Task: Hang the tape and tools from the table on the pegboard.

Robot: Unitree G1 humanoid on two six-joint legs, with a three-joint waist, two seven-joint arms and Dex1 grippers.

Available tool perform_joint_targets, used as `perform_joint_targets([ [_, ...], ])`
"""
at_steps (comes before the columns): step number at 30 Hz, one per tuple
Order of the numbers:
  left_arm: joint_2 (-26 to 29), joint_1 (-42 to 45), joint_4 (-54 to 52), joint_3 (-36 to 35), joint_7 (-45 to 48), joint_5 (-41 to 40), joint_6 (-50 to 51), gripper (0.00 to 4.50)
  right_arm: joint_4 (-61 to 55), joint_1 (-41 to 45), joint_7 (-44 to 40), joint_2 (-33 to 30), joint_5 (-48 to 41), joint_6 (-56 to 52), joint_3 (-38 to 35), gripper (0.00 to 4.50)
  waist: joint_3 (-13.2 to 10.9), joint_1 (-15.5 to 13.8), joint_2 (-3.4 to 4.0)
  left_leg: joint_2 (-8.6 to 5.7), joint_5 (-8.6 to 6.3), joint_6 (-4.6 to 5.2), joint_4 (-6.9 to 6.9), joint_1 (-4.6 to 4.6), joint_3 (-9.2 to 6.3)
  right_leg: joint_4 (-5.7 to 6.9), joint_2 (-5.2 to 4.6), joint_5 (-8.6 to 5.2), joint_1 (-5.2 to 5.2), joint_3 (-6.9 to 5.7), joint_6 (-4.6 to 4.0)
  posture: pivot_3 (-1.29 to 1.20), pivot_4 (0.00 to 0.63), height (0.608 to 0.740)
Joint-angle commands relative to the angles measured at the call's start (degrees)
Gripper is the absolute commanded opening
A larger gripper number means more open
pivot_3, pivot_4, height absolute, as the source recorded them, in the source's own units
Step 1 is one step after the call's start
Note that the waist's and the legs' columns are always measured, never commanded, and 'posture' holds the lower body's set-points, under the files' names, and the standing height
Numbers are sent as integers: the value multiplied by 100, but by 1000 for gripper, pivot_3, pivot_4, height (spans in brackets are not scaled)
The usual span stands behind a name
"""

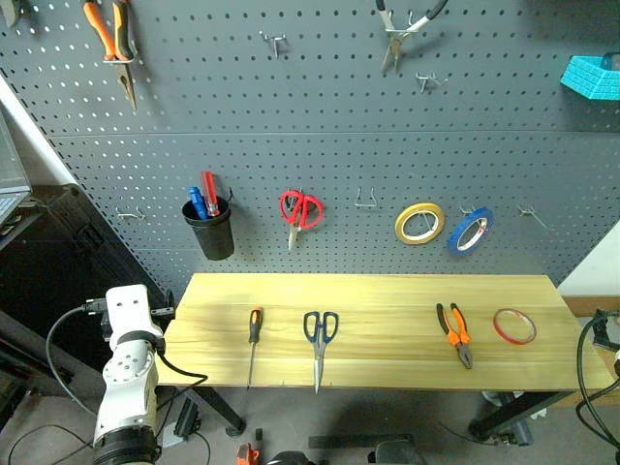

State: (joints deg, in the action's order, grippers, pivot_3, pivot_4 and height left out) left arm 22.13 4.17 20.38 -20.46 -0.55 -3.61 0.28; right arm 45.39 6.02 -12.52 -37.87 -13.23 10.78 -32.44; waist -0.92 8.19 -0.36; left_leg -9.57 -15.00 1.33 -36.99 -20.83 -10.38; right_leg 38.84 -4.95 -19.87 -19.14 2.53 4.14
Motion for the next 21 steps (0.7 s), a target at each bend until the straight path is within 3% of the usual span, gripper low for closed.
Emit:
perform_joint_targets([
  [1, 130, 87, -57, -53, -59, 84, -261, 4479, -70, 164, -23, -147, -76, 144, -62, 4500, 0, -5, 0, 0, 0, 0, 0, 0, 0, 0, 0, 0, 0, 0, 0, -161, 0, 740],
  [14, 120, 24, -162, 70, 73, 145, -101, 4479, -133, 172, -96, -108, -2, 108, 60, 4500, 3, -11, 0, 0, -1, 1, 0, 0, -1, -1, 0, 0, 1, -1, 0, -160, 0, 740],
  [21, -87, -183, -1249, 463, 691, -126, 275, 4479, -1110, -27, -466, 234, -295, -591, 271, 4500, 1, -5, -2, 1, -1, 2, 0, -1, 1, -3, 0, 0, 1, 0, 0, -187, 12, 740],
])
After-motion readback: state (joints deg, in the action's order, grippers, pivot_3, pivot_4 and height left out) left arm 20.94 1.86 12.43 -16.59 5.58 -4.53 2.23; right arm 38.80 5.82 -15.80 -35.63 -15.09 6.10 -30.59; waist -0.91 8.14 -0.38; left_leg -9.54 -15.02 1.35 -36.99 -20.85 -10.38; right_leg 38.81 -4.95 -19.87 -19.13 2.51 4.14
